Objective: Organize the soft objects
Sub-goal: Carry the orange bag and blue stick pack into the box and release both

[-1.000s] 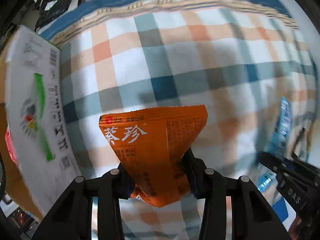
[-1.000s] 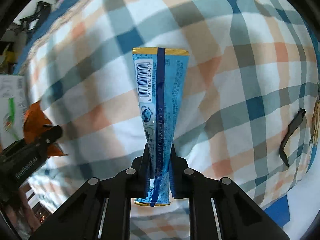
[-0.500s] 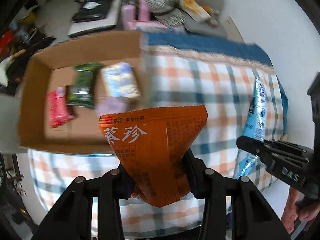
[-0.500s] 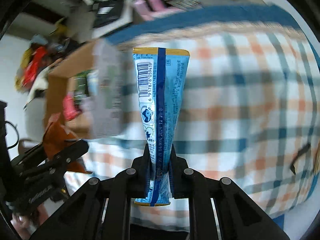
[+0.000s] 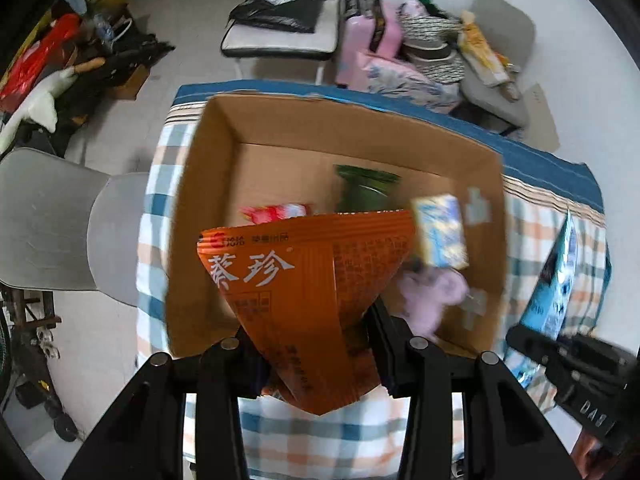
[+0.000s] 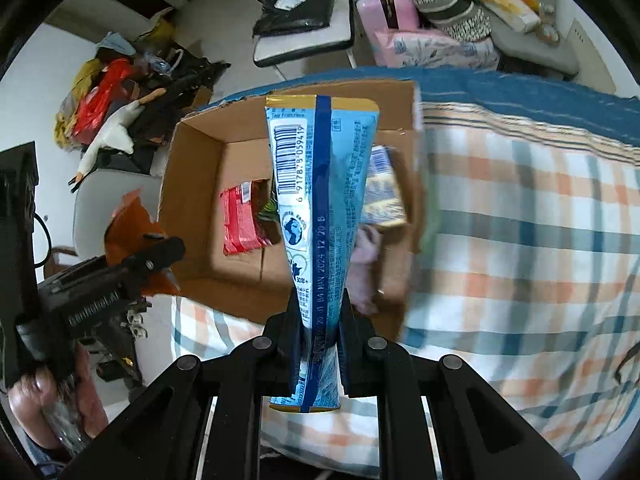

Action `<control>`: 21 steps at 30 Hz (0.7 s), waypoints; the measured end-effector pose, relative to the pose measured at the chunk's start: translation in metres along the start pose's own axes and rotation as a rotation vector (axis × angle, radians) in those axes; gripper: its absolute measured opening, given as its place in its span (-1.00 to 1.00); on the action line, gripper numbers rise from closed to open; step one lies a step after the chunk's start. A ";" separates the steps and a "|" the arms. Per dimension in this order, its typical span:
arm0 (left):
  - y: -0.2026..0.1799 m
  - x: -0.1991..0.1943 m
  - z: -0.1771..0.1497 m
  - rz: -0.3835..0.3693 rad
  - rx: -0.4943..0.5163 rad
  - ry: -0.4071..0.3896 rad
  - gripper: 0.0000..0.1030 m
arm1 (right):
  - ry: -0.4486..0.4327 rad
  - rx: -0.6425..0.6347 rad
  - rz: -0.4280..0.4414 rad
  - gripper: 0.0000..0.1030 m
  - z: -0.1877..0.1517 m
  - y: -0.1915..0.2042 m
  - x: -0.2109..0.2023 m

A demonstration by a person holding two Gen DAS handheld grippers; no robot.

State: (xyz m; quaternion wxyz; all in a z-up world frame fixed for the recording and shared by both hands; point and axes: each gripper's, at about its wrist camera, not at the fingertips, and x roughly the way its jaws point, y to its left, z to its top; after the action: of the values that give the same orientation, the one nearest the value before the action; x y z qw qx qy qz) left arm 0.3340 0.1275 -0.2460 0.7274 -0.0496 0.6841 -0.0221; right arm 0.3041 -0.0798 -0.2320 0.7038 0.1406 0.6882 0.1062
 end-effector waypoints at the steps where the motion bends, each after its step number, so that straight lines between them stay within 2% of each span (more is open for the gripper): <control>1: 0.007 0.005 0.008 0.001 -0.006 0.010 -0.25 | 0.012 0.006 -0.011 -0.70 0.003 0.001 0.008; 5: 0.024 0.029 0.038 0.003 -0.016 0.063 -0.25 | 0.060 0.054 -0.031 -0.70 0.021 0.013 0.045; 11: 0.030 0.069 0.076 -0.002 -0.001 0.158 -0.25 | 0.095 0.089 -0.080 -0.70 0.040 0.024 0.078; 21: 0.024 0.115 0.105 0.045 0.061 0.246 -0.22 | 0.124 0.154 -0.148 -0.67 0.062 0.029 0.117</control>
State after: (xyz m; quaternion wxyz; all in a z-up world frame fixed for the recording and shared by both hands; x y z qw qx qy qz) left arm 0.4452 0.1441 -0.3569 0.6396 -0.0089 0.7680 -0.0327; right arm 0.3707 -0.0154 -0.3309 0.6528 0.1363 0.7451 0.0092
